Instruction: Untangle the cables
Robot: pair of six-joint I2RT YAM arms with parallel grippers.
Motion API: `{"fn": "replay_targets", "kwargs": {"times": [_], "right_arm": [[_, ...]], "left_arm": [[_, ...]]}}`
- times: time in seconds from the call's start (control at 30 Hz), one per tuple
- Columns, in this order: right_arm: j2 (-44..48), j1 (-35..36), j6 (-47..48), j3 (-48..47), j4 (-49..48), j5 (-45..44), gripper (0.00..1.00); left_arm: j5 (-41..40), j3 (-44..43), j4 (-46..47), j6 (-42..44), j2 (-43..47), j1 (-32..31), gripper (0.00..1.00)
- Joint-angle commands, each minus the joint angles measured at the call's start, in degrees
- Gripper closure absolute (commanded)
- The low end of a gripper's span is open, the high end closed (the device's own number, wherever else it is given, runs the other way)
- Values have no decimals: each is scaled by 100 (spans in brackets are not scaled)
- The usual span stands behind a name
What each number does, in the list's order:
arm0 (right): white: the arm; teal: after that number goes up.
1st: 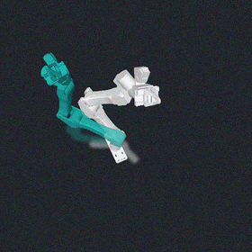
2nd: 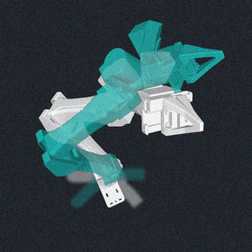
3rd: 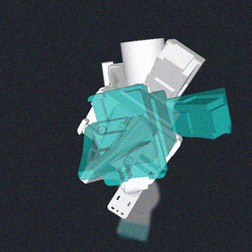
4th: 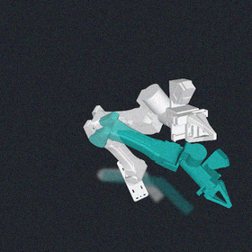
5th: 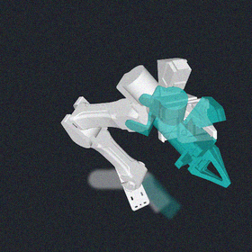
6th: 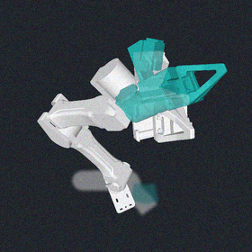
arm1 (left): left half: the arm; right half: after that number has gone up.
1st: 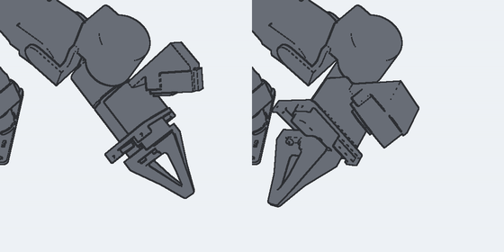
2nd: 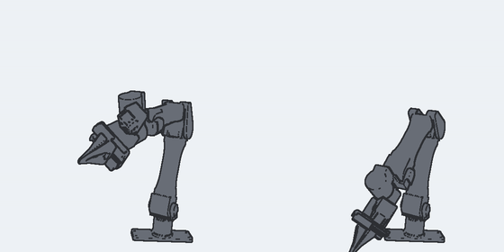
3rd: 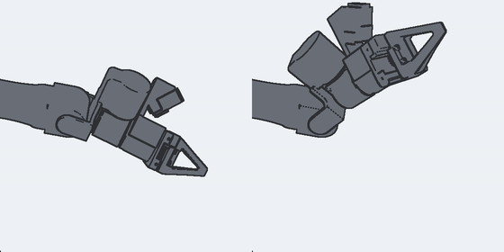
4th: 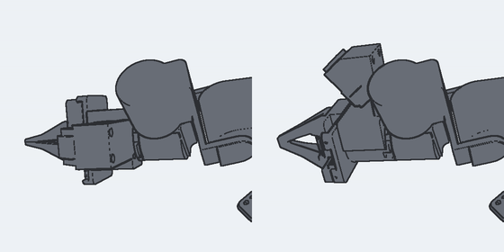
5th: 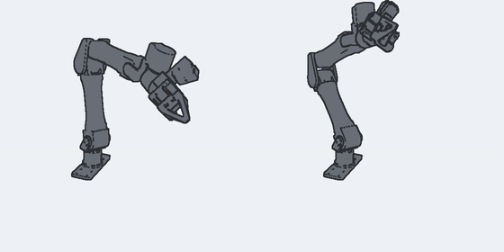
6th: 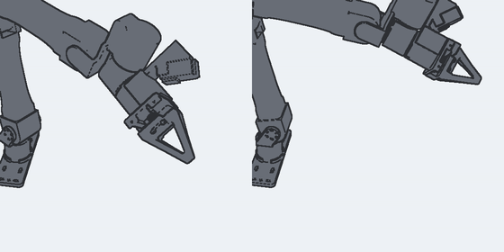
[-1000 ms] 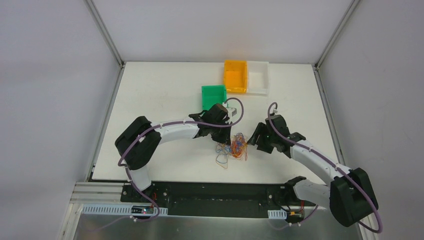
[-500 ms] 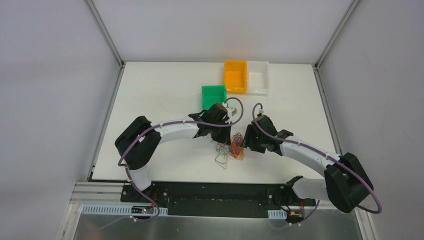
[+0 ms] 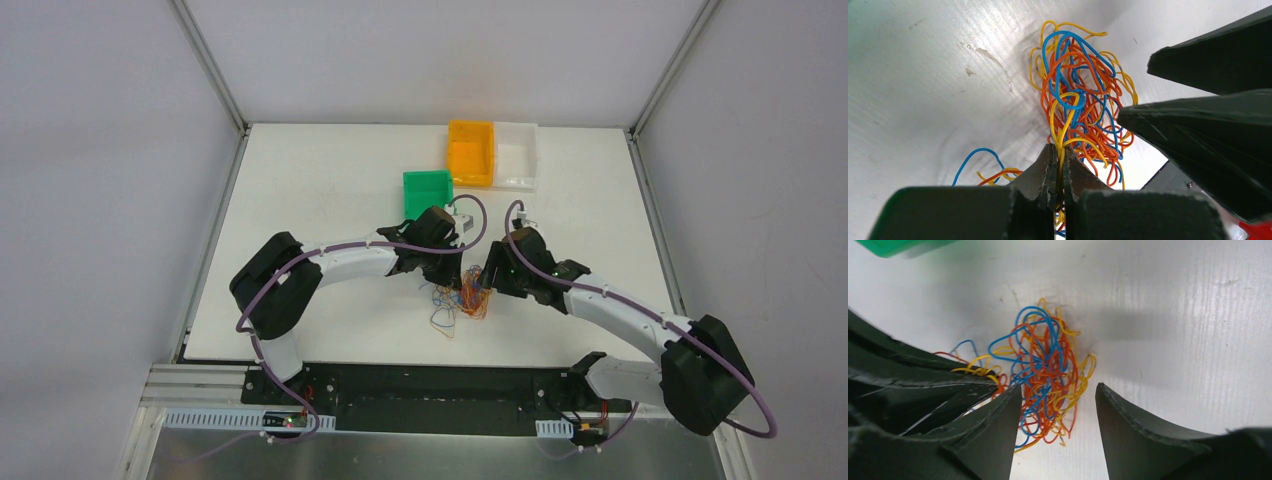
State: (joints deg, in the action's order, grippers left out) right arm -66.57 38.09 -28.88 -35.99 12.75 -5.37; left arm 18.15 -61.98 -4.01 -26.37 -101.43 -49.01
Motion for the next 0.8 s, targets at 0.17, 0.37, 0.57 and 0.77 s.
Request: {"fn": "replay_targets", "kwargs": {"times": [0.17, 0.37, 0.57, 0.77], "right_arm": [[-877, 657, 173, -644, 780, -1318, 42], [-1567, 814, 147, -902, 957, -1461, 42], [-2299, 712, -356, -1314, 1707, -2324, 45], [-2271, 212, -917, -1357, 2153, -2677, 44]], "left_arm": [[146, -196, 132, -58, 77, 63, 100], [9, -159, 145, -114, 81, 72, 100], [-518, 438, 76, -595, 528, 452, 100], [-736, 1262, -206, -483, 1634, 1005, 100]]}}
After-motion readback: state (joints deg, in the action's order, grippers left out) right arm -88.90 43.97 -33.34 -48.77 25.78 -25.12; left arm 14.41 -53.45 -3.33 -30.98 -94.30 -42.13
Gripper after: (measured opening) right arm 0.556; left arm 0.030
